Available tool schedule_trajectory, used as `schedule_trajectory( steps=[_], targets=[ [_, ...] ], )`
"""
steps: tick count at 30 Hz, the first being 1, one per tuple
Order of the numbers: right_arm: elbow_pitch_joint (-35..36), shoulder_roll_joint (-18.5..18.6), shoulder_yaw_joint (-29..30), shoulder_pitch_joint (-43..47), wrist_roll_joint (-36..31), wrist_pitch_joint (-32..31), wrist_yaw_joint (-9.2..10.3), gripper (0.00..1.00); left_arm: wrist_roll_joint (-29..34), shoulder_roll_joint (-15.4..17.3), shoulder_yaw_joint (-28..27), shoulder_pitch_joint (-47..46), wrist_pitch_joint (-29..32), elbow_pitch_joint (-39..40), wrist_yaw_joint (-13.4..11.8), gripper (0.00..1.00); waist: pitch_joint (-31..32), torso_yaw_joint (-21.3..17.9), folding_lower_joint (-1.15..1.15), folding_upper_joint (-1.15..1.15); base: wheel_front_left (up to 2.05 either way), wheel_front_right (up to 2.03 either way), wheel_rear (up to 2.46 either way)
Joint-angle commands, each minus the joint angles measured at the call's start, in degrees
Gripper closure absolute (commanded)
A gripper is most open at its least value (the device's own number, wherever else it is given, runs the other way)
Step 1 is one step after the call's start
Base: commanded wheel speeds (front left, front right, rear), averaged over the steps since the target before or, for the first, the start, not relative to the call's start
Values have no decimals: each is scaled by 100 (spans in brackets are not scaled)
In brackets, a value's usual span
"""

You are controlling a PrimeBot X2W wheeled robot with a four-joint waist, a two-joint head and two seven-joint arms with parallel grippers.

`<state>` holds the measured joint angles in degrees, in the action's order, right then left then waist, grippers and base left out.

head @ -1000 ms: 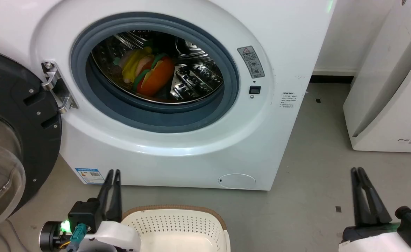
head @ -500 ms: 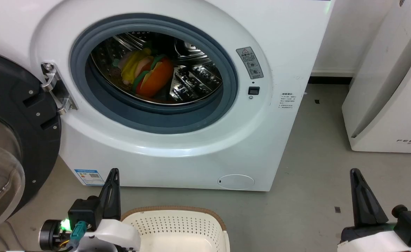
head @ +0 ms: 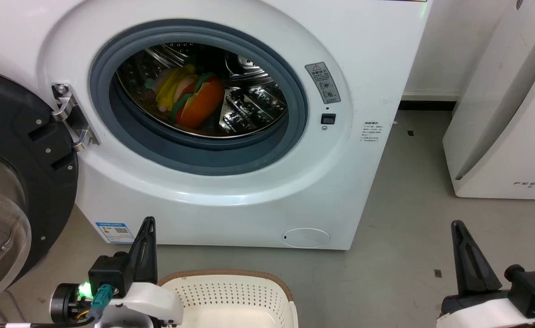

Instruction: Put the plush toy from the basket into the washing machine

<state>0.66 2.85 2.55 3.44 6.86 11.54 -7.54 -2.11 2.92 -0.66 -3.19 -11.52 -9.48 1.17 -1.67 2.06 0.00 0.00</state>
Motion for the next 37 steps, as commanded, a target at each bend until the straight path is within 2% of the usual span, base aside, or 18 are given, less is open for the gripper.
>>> schedule_trajectory(
  steps=[1,37],
  targets=[
    [-11,1,-14,-74,-77,-39,1,100,43,1,7,77,41,46,-28,100,1,-1,0,0,0,0,0],
    [-32,1,-106,-176,-308,-463,3,100,107,-1,30,169,463,389,-62,100,64,-79,0,0,0,0,0]
  ],
)
